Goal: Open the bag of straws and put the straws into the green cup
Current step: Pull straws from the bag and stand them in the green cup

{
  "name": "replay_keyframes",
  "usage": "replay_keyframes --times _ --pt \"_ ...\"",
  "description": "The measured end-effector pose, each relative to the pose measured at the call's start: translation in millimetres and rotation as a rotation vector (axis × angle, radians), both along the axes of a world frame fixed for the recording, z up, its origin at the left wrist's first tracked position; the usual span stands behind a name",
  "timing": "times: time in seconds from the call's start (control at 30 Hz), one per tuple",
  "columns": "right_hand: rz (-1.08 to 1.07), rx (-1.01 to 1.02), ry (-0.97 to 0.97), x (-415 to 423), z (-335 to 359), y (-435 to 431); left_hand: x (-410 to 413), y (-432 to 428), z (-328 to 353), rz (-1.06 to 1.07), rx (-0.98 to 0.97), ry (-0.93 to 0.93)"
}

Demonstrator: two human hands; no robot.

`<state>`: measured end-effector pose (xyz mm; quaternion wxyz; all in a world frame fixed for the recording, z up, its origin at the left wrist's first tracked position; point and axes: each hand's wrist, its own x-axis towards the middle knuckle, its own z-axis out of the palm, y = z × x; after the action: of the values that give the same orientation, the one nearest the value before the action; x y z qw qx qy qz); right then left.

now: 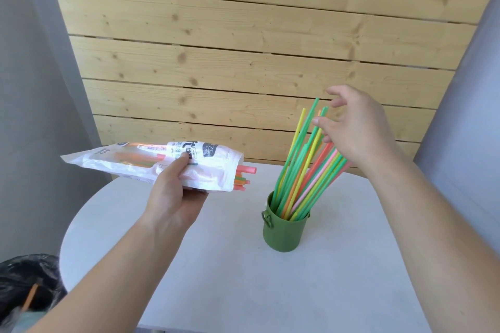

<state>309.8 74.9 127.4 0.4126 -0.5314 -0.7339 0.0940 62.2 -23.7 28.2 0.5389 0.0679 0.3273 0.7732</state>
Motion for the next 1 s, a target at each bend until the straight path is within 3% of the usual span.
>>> replay_keyframes --times 0.23,0.47,0.6,0.83,1.0 --pt "-0.023 0.258 0.066 -3 9 -28 0 -2 5 -0.001 0.022 -0.007" --pt "0.274 -0.221 -0.032 -45 -32 -68 7 -3 14 -0.027 0.061 0.006" --pt "0.387 -0.445 0.167 -61 -52 -78 10 -4 16 -0.041 0.093 0.036" --pt "0.485 -0.616 0.444 -68 -61 -81 11 -6 20 -0.061 0.129 0.074" --pt "0.511 -0.656 0.482 -65 -63 -78 10 -6 22 -0.064 0.142 0.101"
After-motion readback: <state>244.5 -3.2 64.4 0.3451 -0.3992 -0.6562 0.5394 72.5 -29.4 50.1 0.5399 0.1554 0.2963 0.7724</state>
